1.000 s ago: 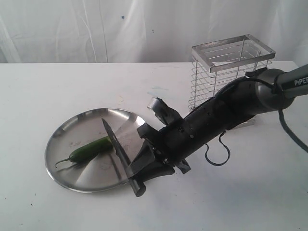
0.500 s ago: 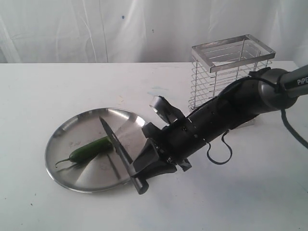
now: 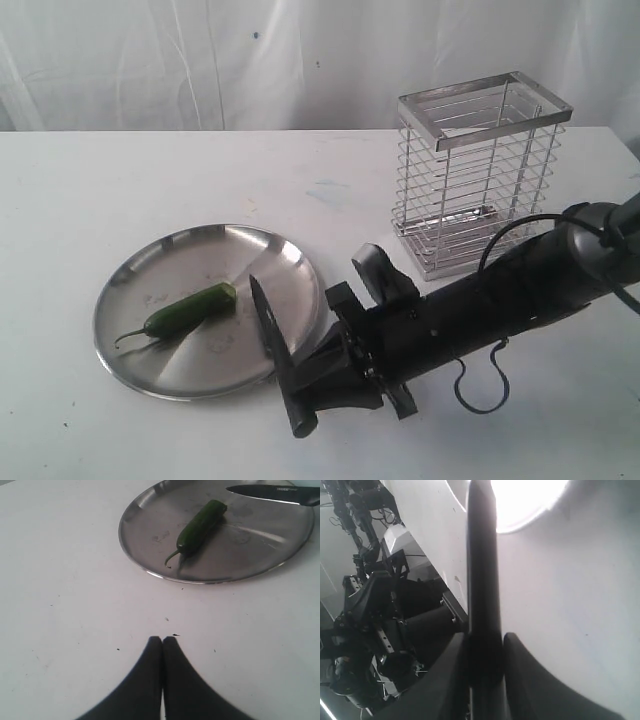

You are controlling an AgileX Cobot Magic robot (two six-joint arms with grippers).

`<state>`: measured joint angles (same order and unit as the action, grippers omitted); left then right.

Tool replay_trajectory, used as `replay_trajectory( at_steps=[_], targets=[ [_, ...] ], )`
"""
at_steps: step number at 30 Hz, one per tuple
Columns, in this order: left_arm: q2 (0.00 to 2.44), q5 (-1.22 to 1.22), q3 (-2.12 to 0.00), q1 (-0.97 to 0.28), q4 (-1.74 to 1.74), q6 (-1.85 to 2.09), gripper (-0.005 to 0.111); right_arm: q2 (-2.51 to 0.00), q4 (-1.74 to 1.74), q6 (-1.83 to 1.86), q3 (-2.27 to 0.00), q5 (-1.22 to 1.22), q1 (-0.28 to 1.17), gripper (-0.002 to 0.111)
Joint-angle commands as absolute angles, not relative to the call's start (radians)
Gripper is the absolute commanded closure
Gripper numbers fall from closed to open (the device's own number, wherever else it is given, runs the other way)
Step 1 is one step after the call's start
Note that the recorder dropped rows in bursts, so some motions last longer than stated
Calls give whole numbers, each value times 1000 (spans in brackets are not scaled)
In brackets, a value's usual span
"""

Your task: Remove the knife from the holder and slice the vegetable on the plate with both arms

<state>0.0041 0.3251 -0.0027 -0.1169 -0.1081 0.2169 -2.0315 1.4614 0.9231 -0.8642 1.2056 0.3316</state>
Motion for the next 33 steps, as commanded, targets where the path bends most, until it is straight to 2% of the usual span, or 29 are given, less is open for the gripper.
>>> replay_trajectory(
  at_steps=[1, 20, 33],
  targets=[
    [0, 343, 0, -121, -102, 218, 107, -2029, 1529, 961, -870, 1221, 331, 108],
    [0, 343, 0, -121, -102, 218, 107, -2121, 1603, 964, -876, 1221, 331, 108],
    [0, 343, 0, -121, -102, 218, 107, -2121, 1600, 957, -876, 1126, 331, 108]
  ],
)
